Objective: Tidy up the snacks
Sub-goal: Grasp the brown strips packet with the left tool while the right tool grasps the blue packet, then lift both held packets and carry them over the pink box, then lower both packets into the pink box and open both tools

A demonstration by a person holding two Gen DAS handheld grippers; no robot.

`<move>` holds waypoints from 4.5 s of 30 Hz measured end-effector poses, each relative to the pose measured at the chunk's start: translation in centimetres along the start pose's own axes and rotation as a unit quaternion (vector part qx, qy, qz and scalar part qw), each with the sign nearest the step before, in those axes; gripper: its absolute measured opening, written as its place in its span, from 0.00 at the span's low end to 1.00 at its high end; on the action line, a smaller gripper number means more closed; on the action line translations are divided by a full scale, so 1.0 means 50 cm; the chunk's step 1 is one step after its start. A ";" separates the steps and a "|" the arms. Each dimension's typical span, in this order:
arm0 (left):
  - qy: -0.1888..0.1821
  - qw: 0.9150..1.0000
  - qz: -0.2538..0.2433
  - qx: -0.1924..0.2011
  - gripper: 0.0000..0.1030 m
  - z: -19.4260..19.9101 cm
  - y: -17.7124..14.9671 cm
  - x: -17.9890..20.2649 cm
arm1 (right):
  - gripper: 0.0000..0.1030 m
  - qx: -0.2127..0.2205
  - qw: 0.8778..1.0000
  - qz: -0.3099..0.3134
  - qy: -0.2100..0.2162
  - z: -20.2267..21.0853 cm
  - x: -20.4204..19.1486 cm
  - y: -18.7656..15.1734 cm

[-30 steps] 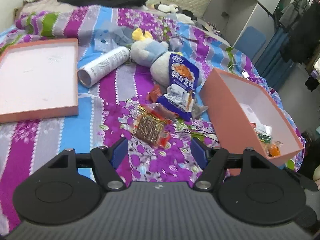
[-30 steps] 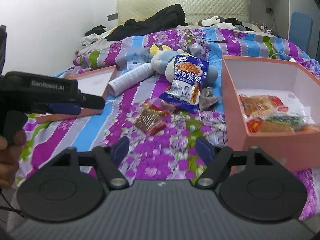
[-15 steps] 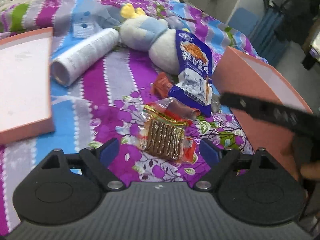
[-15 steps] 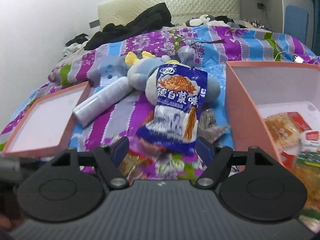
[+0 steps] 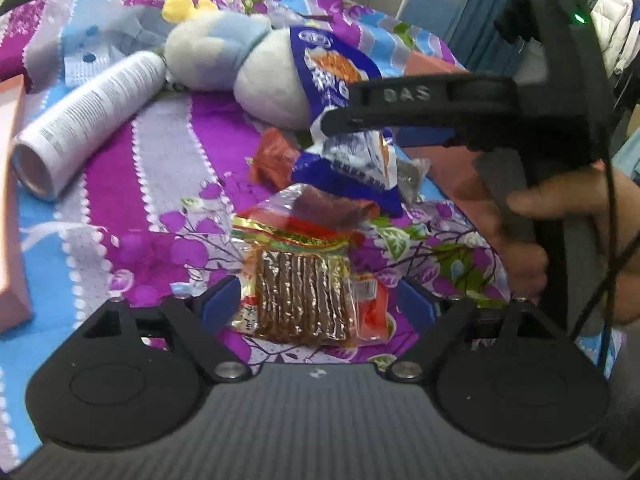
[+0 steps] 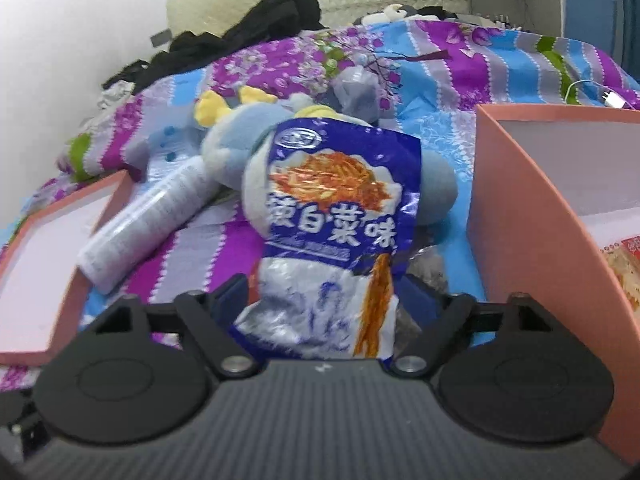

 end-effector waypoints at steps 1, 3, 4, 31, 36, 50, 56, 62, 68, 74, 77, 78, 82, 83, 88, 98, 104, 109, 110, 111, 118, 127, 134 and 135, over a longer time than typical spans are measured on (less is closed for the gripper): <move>0.006 1.000 -0.004 -0.001 0.82 -0.005 -0.002 0.002 | 0.82 -0.002 1.000 -0.004 0.005 -0.007 0.003 -0.001; 0.011 1.000 -0.012 0.003 0.80 -0.011 -0.005 0.006 | 0.84 0.003 1.000 -0.008 0.016 -0.015 0.004 -0.002; 0.014 1.000 -0.012 0.003 0.77 -0.015 -0.006 0.007 | 0.85 0.001 1.000 0.001 0.016 -0.021 0.001 -0.003; 0.061 0.997 0.052 0.001 0.52 0.033 0.012 0.011 | 0.49 0.000 0.999 0.033 0.017 0.026 -0.019 -0.026; 0.075 0.994 0.072 0.018 0.52 0.095 0.006 0.023 | 0.49 0.014 0.999 0.042 0.022 0.096 -0.037 -0.028; 0.098 0.989 0.090 0.067 0.52 0.291 -0.044 0.108 | 0.49 0.046 0.998 0.045 0.025 0.329 -0.055 -0.064; 0.095 0.986 0.109 0.081 0.52 0.370 -0.060 0.149 | 0.49 0.051 0.998 0.043 0.020 0.429 -0.054 -0.086; 0.082 0.987 0.101 0.089 0.52 0.434 -0.070 0.209 | 0.49 0.062 0.997 0.041 0.011 0.513 -0.057 -0.105; 0.070 0.988 0.096 0.102 0.52 0.493 -0.075 0.261 | 0.49 0.068 0.997 0.037 0.006 0.573 -0.058 -0.120; 0.061 0.989 0.086 0.105 0.52 0.536 -0.096 0.305 | 0.49 0.069 0.997 0.036 -0.001 0.631 -0.052 -0.146; 0.054 0.990 0.081 0.103 0.52 0.549 -0.112 0.330 | 0.49 0.068 0.997 0.033 -0.005 0.661 -0.048 -0.160; 0.051 0.990 0.079 0.101 0.52 0.551 -0.118 0.339 | 0.49 0.067 0.997 0.033 -0.007 0.671 -0.047 -0.165; 0.038 0.993 0.072 0.091 0.52 0.551 -0.140 0.372 | 0.49 0.061 0.998 0.024 -0.018 0.705 -0.033 -0.185; 0.035 0.993 0.070 0.090 0.52 0.552 -0.145 0.381 | 0.49 0.060 0.998 0.023 -0.021 0.714 -0.028 -0.189; 0.020 0.995 0.057 0.084 0.52 0.554 -0.164 0.417 | 0.49 0.055 0.998 0.016 -0.040 0.750 -0.011 -0.210; 0.000 0.997 0.049 0.063 0.52 0.538 -0.187 0.465 | 0.49 0.043 0.997 0.001 -0.058 0.793 0.023 -0.254; -0.010 0.998 0.034 0.050 0.52 0.500 -0.167 0.496 | 0.49 0.042 0.997 -0.008 -0.067 0.791 0.058 -0.248; -0.016 0.999 0.025 0.043 0.52 0.460 -0.124 0.519 | 0.49 0.037 0.997 -0.017 -0.069 0.766 0.093 -0.234; -0.017 0.999 0.023 0.042 0.52 0.450 -0.114 0.524 | 0.49 0.035 0.997 -0.018 -0.069 0.759 0.102 -0.230; -0.017 0.999 0.019 0.041 0.52 0.439 -0.102 0.529 | 0.49 0.034 0.997 -0.019 -0.069 0.751 0.112 -0.225; -0.022 0.999 -0.002 0.033 0.52 0.351 -0.020 0.561 | 0.49 0.034 0.996 -0.026 -0.078 0.698 0.176 -0.184; -0.036 0.999 -0.011 0.030 0.52 0.217 0.097 0.601 | 0.49 0.049 0.994 -0.027 -0.093 0.614 0.284 -0.114; -0.035 0.999 -0.018 0.012 0.53 0.085 0.178 0.617 | 0.50 0.037 0.994 -0.024 -0.098 0.513 0.352 -0.089; -0.035 0.999 -0.022 0.007 0.53 0.063 0.188 0.619 | 0.50 0.029 0.995 -0.023 -0.097 0.494 0.360 -0.087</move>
Point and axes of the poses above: each gripper's, at about its wrist camera, not at the fingertips, and z roughly against the way its jaws point, x to its right, y to its top, the point moved 4 cm from there along -z, roughly the way its jaws point, and after that the axes turned 15 degrees about z, right-handed, at the moved point
